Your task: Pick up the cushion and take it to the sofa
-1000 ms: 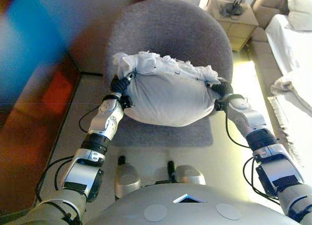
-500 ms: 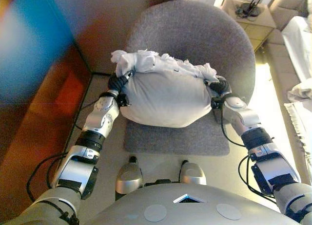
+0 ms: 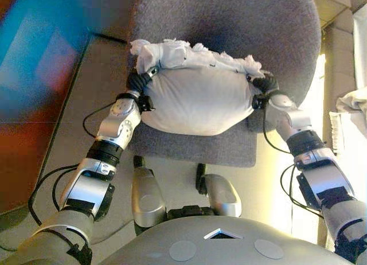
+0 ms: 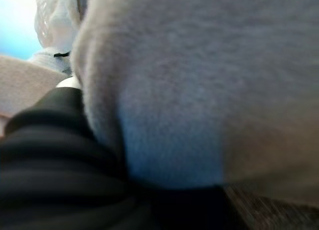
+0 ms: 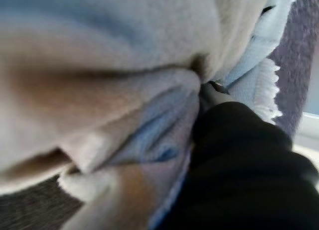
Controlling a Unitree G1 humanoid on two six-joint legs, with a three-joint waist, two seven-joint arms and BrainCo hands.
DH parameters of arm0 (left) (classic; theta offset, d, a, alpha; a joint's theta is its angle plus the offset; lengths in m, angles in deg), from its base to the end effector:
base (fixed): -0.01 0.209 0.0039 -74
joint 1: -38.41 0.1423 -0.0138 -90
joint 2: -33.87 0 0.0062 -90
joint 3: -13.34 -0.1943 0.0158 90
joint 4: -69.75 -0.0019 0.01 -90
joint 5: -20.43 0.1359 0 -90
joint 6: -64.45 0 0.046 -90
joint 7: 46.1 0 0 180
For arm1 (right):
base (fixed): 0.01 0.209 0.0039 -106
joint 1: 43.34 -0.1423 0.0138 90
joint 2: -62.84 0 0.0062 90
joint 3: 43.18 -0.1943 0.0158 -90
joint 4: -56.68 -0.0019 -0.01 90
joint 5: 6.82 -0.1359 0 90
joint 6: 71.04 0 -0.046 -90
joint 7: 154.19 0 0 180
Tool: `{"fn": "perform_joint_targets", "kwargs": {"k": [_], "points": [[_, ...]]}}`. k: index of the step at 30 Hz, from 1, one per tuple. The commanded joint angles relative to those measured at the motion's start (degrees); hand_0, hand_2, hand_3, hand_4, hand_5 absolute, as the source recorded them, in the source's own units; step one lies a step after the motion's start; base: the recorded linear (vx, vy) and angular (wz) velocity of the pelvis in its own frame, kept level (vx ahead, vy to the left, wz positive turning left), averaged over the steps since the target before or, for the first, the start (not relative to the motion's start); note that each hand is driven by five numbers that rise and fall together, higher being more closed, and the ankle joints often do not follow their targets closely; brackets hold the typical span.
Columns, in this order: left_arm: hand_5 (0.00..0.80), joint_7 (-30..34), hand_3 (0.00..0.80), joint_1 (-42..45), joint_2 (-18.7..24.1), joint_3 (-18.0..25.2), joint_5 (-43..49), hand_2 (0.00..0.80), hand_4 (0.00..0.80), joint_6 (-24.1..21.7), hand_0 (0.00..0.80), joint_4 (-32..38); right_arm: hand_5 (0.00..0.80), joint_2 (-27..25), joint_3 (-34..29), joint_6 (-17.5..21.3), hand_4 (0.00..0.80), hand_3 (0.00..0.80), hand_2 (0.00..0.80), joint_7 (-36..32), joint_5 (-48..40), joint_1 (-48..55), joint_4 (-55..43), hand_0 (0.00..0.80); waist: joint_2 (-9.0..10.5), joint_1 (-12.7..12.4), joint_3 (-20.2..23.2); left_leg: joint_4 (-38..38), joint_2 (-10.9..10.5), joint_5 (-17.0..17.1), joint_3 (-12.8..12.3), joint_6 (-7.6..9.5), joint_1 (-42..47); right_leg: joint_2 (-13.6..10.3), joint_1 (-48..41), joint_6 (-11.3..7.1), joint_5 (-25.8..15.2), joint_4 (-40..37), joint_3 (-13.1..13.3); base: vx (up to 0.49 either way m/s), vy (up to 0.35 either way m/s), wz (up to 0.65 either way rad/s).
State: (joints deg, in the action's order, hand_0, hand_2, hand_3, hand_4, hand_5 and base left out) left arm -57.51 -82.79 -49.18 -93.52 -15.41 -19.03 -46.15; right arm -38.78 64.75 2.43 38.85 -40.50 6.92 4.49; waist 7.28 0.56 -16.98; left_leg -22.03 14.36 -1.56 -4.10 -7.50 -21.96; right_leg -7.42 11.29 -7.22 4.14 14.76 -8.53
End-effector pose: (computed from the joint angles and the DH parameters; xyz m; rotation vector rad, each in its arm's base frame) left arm 0.3025 0.1750 0.0781 -0.0725 0.1422 -0.0192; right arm 0.3244 -0.2053 0.0890 -0.0968 0.3269 -0.1257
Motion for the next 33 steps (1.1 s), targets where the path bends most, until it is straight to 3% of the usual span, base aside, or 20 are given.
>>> {"fn": "perform_joint_targets", "kwargs": {"k": [1, 8, 11, 16, 20, 28, 29, 31, 32, 33], "points": [[0.8, -1.7, 0.8, -4.4, 2.5, -0.9, -3.5, 0.8, 0.8, -3.0, 0.8, 3.7, 0.8, -8.3, -1.2, 4.8, 0.8, 0.8, 0.8, 1.4, -2.7, -7.0, 3.9, 0.8, 1.73, -2.5, 1.0, -7.0, 3.7, -2.7, 2.9, -3.99, -3.6, -6.2, 2.2, -5.58, -5.9, -1.3, 2.7, -0.085, -0.039, -0.01], [0.8, -0.8, 0.8, -6.1, 1.1, -2.1, -5.7, 0.8, 0.8, -5.8, 0.8, 5.7, 0.8, -8.7, -1.1, 5.9, 0.8, 0.8, 0.8, -0.2, -8.3, -15.8, 14.9, 0.8, 1.14, -5.0, -2.5, -11.4, 2.5, -3.5, 6.8, -4.07, -10.3, -6.6, 7.3, -4.43, -4.2, 4.0, 2.0, -0.019, -0.01, 0.13], [0.8, -1.6, 0.8, -7.1, -0.1, -2.8, -6.4, 0.8, 0.8, -6.8, 0.8, 5.2, 0.8, -8.0, -1.2, 8.4, 0.8, 0.8, 0.8, 2.2, -8.9, -19.5, 19.3, 0.8, 0.43, -6.0, -3.6, -13.0, 1.9, -4.3, 8.0, -3.91, -12.0, -6.5, 9.0, -4.05, -3.0, 6.4, 1.8, 0.032, 0.03, 0.27], [0.8, -2.1, 0.8, -8.0, -1.5, -3.9, -6.9, 0.8, 0.8, -9.7, 0.8, 5.8, 0.8, -7.2, -1.1, 12.2, 0.8, 0.8, 0.8, 6.7, -6.7, -24.2, 20.0, 0.8, -0.54, -7.0, -5.4, -13.7, 0.3, -4.2, 9.1, -3.39, -14.2, -6.7, 11.9, -3.58, -2.4, 8.9, 1.4, 0.007, 0.041, 0.17], [0.8, -2.1, 0.8, -7.9, -2.7, -5.0, -8.1, 0.8, 0.8, -8.9, 0.8, 6.9, 0.8, -7.5, 0.7, 14.5, 0.8, 0.8, 0.8, 10.7, -2.7, -27.6, 19.0, 0.8, -0.81, -7.5, -6.1, -13.3, -0.6, -3.9, 9.4, -3.06, -14.9, -6.5, 12.9, -3.49, -2.6, 9.2, 1.1, 0.021, 0.031, 0.1], [0.8, -3.3, 0.8, -7.4, -3.5, -7.9, -9.2, 0.8, 0.8, -9.7, 0.8, 8.9, 0.8, -9.2, 5.6, 12.3, 0.8, 0.8, 0.8, 15.4, 3.2, -34.6, 19.3, 0.8, -0.32, -8.4, -6.6, -11.3, -0.9, -2.7, 9.2, -2.88, -14.7, -6.4, 12.0, -3.56, -3.1, 7.6, 0.0, 0.018, -0.012, 0.08], [0.8, -3.2, 0.8, -7.4, -3.3, -8.3, -9.1, 0.8, 0.8, -9.4, 0.8, 9.2, 0.8, -9.3, 6.6, 9.5, 0.8, 0.8, 0.8, 15.0, 3.4, -35.5, 20.5, 0.8, -0.07, -8.7, -6.6, -10.9, -0.9, -2.5, 9.3, -2.79, -14.5, -6.4, 11.7, -3.61, -3.2, 7.1, -0.4, 0.002, -0.054, 0.11], [0.8, -3.1, 0.8, -7.5, -3.2, -8.8, -9.0, 0.8, 0.8, -9.0, 0.8, 9.1, 0.0, -9.3, 8.1, 5.1, 0.0, 0.0, 0.0, 13.3, 3.7, -36.4, 22.4, 0.0, 0.16, -9.1, -6.7, -10.4, -0.9, -2.3, 9.2, -2.76, -14.3, -6.3, 11.3, -3.57, -3.4, 6.6, -0.7, -0.002, -0.046, 0.12], [0.32, -3.3, 0.32, -7.5, -3.1, -9.0, -9.3, 0.32, 0.32, -8.6, 0.32, 9.4, 0.0, -9.5, 9.1, 5.0, 0.0, 0.0, 0.0, 11.8, 3.4, -36.5, 24.0, 0.0, 0.27, -9.2, -6.7, -9.9, -0.8, -2.0, 9.1, -2.71, -13.8, -6.1, 10.7, -3.52, -3.5, 6.2, -0.9, 0.013, -0.04, 0.08], [0.0, -3.3, 0.0, -7.5, -2.8, -9.1, -9.1, 0.0, 0.0, -8.0, 0.0, 9.6, 0.0, -9.5, 9.4, 5.0, 0.0, 0.0, 0.0, 11.3, 3.2, -36.4, 24.9, 0.0, 0.35, -9.4, -6.7, -9.6, -0.8, -2.0, 9.0, -2.68, -13.5, -6.0, 10.2, -3.52, -3.5, 5.8, -1.1, 0.03, -0.053, 0.07]]}}
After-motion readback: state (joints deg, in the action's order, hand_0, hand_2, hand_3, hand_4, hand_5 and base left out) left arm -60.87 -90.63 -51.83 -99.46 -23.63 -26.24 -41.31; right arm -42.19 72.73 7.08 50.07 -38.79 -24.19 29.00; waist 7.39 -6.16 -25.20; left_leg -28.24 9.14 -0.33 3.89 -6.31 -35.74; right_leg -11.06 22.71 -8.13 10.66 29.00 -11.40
